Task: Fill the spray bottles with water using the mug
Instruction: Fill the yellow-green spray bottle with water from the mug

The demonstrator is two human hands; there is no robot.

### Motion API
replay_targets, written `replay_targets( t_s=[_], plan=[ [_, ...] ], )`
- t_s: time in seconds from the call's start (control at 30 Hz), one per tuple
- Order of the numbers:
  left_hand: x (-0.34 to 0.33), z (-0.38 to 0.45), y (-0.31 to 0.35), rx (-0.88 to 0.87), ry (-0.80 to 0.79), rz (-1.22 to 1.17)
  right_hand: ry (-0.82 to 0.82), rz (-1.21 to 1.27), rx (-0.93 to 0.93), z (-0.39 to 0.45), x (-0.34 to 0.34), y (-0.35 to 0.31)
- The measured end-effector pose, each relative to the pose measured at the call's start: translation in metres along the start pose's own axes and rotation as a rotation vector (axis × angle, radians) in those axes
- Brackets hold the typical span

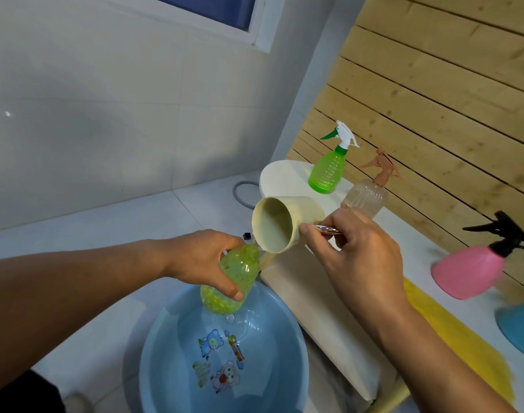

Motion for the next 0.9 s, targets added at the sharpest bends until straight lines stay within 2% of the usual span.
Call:
replay_targets(
  t_s=[0.4, 0.9],
  plan=[
    [-0.004, 0.004, 0.002, 0.008, -0.010, -0.011, 0.072, -0.153, 0.101, -0.005, 0.007, -0.007],
    [-0.010, 0.014, 0.010, 0.044, -0.018, 0.059, 0.276, -0.376, 0.384, -0.014, 0.018, -0.006]
  ],
)
Point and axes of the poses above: each hand's wrist, its own z-axis towards the middle knuckle, its own x-axis out of the back of the hand, y = z × x, the point moved 4 cm from there along z, towards the middle knuckle, and after that the axes turned 5 degrees about -y, right-handed, at the moved point
